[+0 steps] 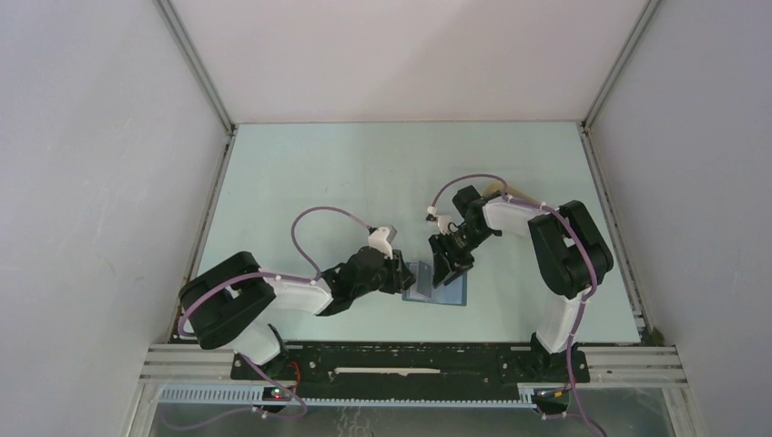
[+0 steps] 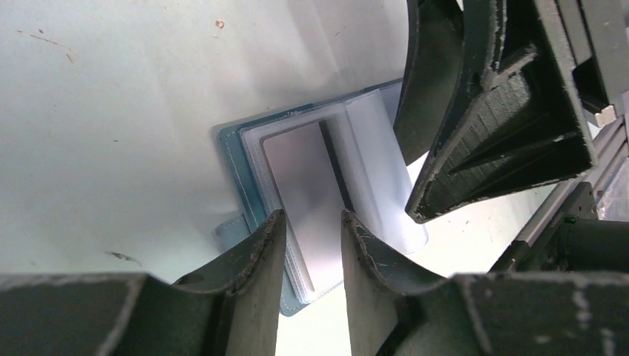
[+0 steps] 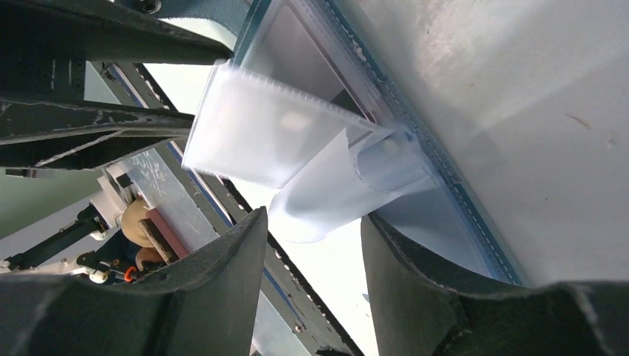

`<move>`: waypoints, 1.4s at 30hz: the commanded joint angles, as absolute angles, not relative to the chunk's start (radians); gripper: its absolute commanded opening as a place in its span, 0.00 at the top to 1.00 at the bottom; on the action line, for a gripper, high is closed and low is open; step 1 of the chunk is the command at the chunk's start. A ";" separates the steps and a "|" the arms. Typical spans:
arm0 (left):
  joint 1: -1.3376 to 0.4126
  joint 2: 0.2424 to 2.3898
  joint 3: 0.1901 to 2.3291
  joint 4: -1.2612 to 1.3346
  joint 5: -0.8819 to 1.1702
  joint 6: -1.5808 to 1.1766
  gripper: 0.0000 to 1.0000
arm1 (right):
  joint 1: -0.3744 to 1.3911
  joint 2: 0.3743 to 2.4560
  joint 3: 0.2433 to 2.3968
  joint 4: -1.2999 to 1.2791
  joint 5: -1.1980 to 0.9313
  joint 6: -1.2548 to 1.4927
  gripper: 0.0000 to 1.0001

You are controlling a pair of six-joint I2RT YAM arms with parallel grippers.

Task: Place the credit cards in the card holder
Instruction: Turn over the card slot in the card holder.

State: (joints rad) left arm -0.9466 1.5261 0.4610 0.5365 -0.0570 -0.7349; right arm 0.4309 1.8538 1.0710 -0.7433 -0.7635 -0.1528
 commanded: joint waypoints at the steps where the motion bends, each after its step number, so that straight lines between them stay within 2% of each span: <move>1: -0.942 1.467 0.425 0.579 -0.058 -0.751 0.62 | 0.425 1.816 1.099 -0.736 -0.674 -0.159 0.42; 16: -0.942 1.273 0.327 0.584 -0.034 -0.758 0.62 | 0.438 1.775 1.103 -0.737 -0.598 -0.191 0.47; 27: -0.942 1.463 0.429 0.718 0.118 -0.748 0.64 | 0.385 1.660 1.105 -0.821 -0.563 -0.349 0.47; 35: -0.945 1.615 0.554 0.722 0.199 -0.712 0.71 | 0.269 1.554 1.106 -0.876 -0.716 -0.437 0.53; 42: -0.946 1.751 0.648 0.692 0.237 -0.709 0.73 | 0.175 1.424 1.114 -0.891 -0.810 -0.485 0.55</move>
